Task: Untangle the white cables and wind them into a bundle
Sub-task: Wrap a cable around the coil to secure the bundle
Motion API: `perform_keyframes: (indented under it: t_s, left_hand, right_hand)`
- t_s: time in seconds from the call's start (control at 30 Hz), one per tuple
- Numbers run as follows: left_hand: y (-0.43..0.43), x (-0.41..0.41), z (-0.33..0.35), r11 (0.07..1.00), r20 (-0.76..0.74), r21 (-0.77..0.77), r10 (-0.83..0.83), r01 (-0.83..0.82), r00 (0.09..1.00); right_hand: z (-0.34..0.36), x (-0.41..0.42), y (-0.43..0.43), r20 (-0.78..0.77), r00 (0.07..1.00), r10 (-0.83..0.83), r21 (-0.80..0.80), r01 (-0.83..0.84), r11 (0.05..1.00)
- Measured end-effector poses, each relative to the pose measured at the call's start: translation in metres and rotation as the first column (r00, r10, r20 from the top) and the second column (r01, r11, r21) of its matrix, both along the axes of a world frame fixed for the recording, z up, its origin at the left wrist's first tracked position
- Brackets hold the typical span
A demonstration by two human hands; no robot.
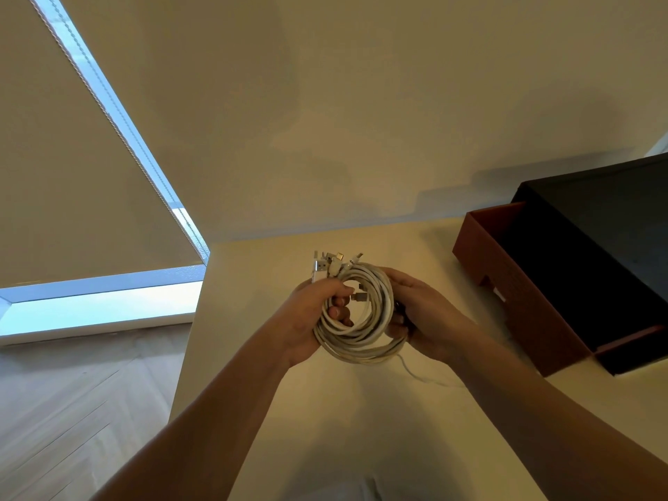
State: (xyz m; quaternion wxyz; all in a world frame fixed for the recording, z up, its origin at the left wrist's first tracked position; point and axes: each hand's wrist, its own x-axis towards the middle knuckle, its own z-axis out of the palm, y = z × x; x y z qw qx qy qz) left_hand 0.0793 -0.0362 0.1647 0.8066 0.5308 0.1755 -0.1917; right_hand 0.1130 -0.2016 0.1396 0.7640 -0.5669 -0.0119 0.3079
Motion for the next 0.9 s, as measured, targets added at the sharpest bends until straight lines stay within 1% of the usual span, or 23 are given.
perform_keyframes:
  t_s: [0.07,0.13,0.2,0.3,0.4,0.5,0.6,0.7,0.83,0.9]
  left_hand:
    - [0.000,0.000,0.000,0.999,0.014,-0.031,0.020,-0.020,1.000]
    - [0.001,0.001,0.000,0.996,0.027,-0.073,0.054,-0.052,0.998]
    - [0.002,0.003,0.000,0.994,0.015,-0.087,0.062,-0.060,0.998]
    - [0.002,0.004,0.000,0.997,-0.010,-0.062,0.042,-0.043,0.999]
    - [0.000,0.003,0.000,0.998,-0.025,-0.057,0.014,-0.015,1.000]
    - [0.000,0.003,0.001,0.996,0.010,-0.092,0.006,-0.005,1.000]
    - [-0.001,0.003,0.000,0.998,0.038,-0.065,-0.020,0.023,0.999]
    - [-0.001,0.004,-0.001,0.999,0.050,-0.049,-0.010,0.013,0.999]
    - [-0.003,0.002,0.000,0.999,0.069,-0.049,-0.002,0.006,0.998]
    - [-0.004,0.001,0.000,0.999,0.068,-0.050,0.007,-0.004,0.998]
  right_hand:
    - [-0.002,0.001,-0.001,-0.039,0.998,-0.059,0.003,0.059,0.998]
    - [-0.003,0.002,-0.003,-0.099,0.991,-0.086,0.040,0.090,0.995]
    - [-0.003,0.001,-0.005,-0.138,0.988,-0.074,0.069,0.084,0.994]
    - [-0.005,0.000,-0.003,-0.137,0.990,-0.027,0.070,0.037,0.997]
    - [-0.007,-0.001,-0.001,-0.151,0.989,-0.001,0.118,0.020,0.993]
    - [-0.008,-0.002,0.000,-0.164,0.986,0.013,0.143,0.011,0.990]
    - [-0.007,-0.003,0.003,-0.124,0.992,0.028,0.079,-0.018,0.997]
    - [-0.006,-0.003,0.003,-0.078,0.996,0.040,0.011,-0.039,0.999]
    - [-0.006,-0.001,0.004,0.062,0.998,0.023,-0.127,-0.015,0.992]
    - [-0.007,0.000,0.005,0.111,0.994,0.010,-0.143,0.006,0.990]
